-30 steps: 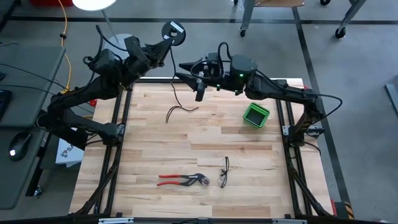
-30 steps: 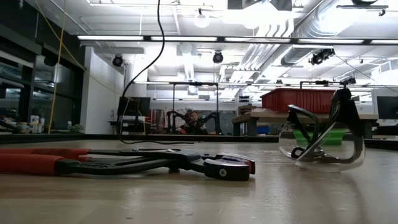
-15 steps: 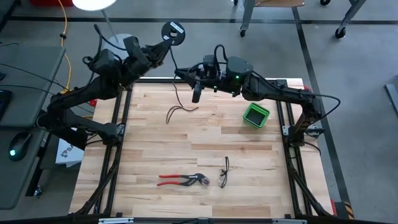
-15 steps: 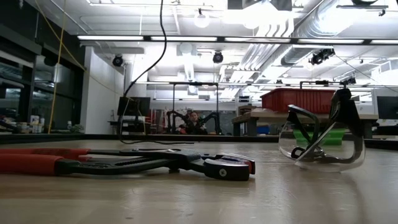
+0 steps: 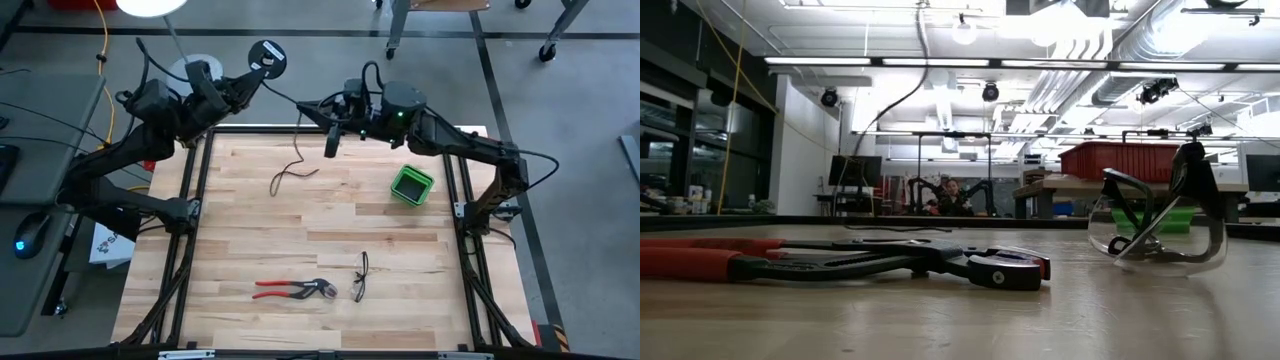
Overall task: Coil cords
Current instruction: Coil the black wire onto the black spool
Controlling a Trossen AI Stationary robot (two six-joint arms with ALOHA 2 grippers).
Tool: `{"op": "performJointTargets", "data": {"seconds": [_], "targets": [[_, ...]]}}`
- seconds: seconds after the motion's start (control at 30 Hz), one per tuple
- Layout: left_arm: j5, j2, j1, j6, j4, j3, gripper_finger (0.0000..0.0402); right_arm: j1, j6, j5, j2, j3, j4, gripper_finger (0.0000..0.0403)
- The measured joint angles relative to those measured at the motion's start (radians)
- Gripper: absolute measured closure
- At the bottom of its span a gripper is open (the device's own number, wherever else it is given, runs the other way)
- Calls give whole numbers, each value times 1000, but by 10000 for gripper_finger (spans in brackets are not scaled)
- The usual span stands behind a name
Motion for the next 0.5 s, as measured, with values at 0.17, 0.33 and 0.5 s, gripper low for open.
{"op": "performJointTargets", "data": {"seconds": [0.17, 0.33, 0.5], "targets": [[0, -22, 1, 5, -6, 2, 391, -7, -19, 23, -17, 0, -42, 401], [23, -24, 1, 48, -27, 2, 390, -6, -20, 34, -31, 0, -52, 402], [95, -31, 1, 159, -104, 3, 396, -11, 10, -43, -31, 0, -48, 402]]}}
